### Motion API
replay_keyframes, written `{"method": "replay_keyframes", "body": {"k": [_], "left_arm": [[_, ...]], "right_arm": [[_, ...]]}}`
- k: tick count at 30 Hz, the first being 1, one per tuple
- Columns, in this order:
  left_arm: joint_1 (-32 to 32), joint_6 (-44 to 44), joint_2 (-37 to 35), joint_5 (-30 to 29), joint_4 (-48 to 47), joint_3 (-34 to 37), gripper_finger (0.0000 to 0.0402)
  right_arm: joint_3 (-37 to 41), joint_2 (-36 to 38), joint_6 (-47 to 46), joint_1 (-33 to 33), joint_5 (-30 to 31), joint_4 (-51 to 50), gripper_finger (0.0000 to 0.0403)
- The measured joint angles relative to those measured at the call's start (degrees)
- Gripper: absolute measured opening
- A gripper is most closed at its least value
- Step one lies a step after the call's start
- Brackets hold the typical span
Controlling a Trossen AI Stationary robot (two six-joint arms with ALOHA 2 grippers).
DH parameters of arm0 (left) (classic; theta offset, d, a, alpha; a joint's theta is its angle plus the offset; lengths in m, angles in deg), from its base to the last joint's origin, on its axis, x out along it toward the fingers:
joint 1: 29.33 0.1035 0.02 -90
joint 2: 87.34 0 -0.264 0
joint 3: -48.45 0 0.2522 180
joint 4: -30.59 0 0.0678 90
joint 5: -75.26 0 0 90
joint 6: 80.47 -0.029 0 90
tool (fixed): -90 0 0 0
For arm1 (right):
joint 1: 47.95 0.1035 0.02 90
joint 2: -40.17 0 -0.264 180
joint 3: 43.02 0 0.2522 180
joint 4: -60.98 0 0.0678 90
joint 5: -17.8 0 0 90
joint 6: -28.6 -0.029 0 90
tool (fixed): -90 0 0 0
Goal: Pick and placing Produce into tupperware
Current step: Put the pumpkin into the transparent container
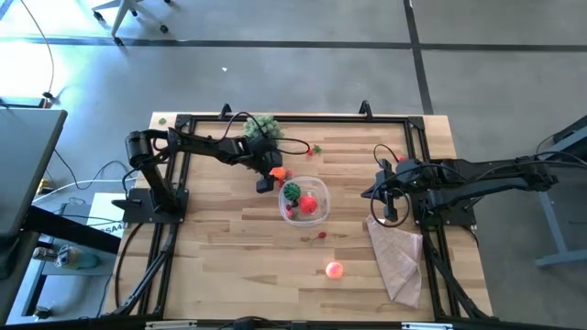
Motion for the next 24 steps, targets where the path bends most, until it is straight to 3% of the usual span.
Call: {"method": "replay_keyframes", "body": {"k": [7,16,24], "left_arm": [[0.02,0.01,0.0,1.03,0.08,0.0,0.0268],[0.02,0.07,0.0,1.06,0.02,0.0,0.0331],[0.02,-0.09,0.63,1.02,1.09,0.0,0.0322]], "right_arm": [[0.0,0.02,-0.02,0.0,0.0,0.02,0.0],[0.0,0.0,-0.02,0.0,0.0,0.04,0.0],[0.0,0.02,-0.02,0.0,-0.02,0.02,0.0]]}}
